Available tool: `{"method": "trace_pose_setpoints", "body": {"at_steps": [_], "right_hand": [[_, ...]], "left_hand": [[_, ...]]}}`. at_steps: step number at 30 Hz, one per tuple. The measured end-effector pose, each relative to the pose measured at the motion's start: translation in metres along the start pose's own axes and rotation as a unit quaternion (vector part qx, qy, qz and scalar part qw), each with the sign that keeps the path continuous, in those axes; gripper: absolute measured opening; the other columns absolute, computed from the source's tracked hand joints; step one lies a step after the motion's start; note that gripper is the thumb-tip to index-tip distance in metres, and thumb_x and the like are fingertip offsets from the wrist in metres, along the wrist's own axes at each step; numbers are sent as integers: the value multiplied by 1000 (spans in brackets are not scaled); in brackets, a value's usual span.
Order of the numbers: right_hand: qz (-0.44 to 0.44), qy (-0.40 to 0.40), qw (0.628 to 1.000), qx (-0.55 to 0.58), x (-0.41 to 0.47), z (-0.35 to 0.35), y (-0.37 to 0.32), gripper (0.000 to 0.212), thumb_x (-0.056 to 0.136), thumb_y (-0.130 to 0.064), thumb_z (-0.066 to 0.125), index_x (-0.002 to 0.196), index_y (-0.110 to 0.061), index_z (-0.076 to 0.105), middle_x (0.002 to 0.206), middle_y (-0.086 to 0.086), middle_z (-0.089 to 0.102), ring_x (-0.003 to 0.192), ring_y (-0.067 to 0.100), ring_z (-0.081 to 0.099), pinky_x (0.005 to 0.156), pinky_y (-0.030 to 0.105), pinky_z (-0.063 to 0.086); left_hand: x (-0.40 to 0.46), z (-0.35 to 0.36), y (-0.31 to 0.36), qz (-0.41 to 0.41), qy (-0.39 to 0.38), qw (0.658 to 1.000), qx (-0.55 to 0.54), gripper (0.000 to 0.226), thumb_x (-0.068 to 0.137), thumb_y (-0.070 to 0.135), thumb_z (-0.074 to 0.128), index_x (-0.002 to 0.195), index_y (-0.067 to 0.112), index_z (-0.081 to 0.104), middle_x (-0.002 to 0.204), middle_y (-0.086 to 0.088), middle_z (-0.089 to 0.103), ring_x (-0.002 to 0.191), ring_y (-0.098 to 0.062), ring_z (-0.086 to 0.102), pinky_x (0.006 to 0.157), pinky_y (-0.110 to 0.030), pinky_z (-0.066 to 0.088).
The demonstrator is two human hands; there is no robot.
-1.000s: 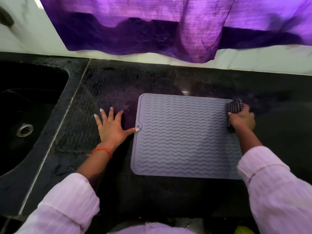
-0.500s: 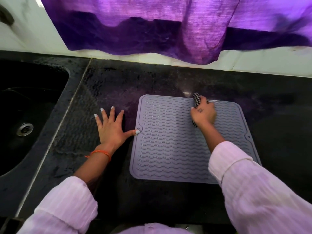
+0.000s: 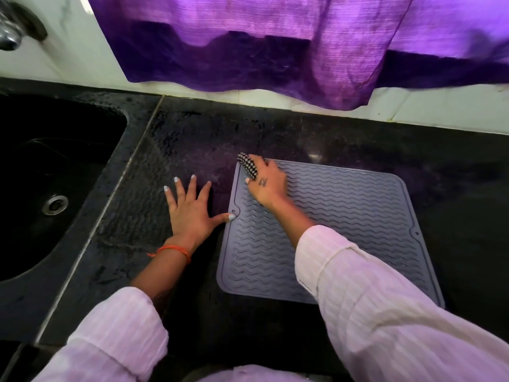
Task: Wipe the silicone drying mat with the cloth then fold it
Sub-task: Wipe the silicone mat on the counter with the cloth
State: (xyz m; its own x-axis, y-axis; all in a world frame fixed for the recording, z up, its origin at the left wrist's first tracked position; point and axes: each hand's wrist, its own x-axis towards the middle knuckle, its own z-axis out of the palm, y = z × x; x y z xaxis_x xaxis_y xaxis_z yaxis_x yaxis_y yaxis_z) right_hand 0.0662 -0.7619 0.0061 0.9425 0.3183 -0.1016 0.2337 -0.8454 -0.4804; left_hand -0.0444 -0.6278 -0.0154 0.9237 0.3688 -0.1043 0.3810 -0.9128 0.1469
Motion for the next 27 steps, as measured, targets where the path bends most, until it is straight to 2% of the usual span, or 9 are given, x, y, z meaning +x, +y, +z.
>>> {"method": "trace_pose_setpoints", "body": {"at_steps": [3, 5, 8, 10, 12, 15, 18, 21, 27], "right_hand": [[-55, -34, 998, 26, 2, -4, 2, 57, 86, -29, 62, 139, -33, 39, 129, 8, 53, 116, 28, 51, 93, 29, 40], [-59, -106, 985, 126, 2, -15, 7, 58, 84, -21, 67, 137, -28, 44, 131, 3, 55, 119, 22, 51, 96, 27, 38], [2, -225, 891, 394, -6, -39, 25, 56, 83, -4, 66, 134, -18, 48, 119, 6, 61, 104, 23, 61, 87, 33, 52], [51, -175, 856, 483, -8, -52, 39, 56, 83, -1, 63, 133, -16, 46, 117, 7, 60, 97, 23, 62, 76, 35, 56], [72, -62, 896, 434, -1, -63, 50, 56, 82, -3, 64, 133, -17, 45, 121, 4, 57, 103, 19, 57, 78, 30, 53], [40, 27, 975, 216, 15, -61, 56, 57, 81, -10, 68, 131, -25, 47, 121, 0, 56, 106, 14, 51, 81, 25, 45], [-27, 9, 991, 128, 22, -40, 47, 57, 81, -13, 67, 132, -27, 47, 124, 3, 58, 109, 24, 55, 90, 36, 49], [-101, 18, 994, 30, 23, -13, 40, 57, 80, -18, 68, 133, -27, 49, 125, 5, 59, 110, 29, 53, 94, 32, 39], [-191, -31, 980, 43, 3, -9, 38, 55, 79, -19, 71, 130, -33, 53, 131, -4, 57, 121, 21, 49, 101, 30, 34]], "left_hand": [[0, 0, 0, 0, 1, 1000, -3, 99, 70, 78, 45, 150, 25, 20, 159, -8, 4, 143, -34, -14, 111, -51, -19], [-1, 1, 0, -1, 1, 1000, -2, 99, 70, 78, 45, 150, 25, 20, 159, -8, 4, 143, -34, -14, 111, -51, -19], [-2, 1, -1, -1, 0, 1000, -3, 98, 71, 78, 45, 149, 25, 20, 159, -8, 4, 143, -34, -15, 111, -51, -19], [-2, 2, -1, -1, 2, 1000, -1, 97, 71, 78, 44, 149, 25, 20, 159, -8, 4, 143, -35, -14, 110, -50, -19], [-1, 2, -1, -2, 4, 1000, -2, 98, 71, 78, 44, 149, 25, 21, 159, -8, 5, 143, -35, -14, 110, -50, -19], [-1, 2, -1, -1, 4, 1000, -5, 98, 70, 78, 45, 149, 25, 22, 159, -8, 5, 143, -35, -14, 110, -50, -20], [-1, 2, -1, -1, 5, 1000, -7, 98, 70, 78, 45, 149, 25, 22, 159, -8, 4, 143, -35, -14, 110, -50, -20], [-2, 2, -1, -1, 2, 1000, -9, 97, 71, 77, 45, 149, 24, 22, 159, -8, 4, 143, -35, -15, 110, -50, -20], [-2, 3, -1, -4, 9, 1000, -11, 98, 70, 78, 46, 149, 24, 23, 159, -8, 6, 143, -35, -14, 110, -50, -19]]}}
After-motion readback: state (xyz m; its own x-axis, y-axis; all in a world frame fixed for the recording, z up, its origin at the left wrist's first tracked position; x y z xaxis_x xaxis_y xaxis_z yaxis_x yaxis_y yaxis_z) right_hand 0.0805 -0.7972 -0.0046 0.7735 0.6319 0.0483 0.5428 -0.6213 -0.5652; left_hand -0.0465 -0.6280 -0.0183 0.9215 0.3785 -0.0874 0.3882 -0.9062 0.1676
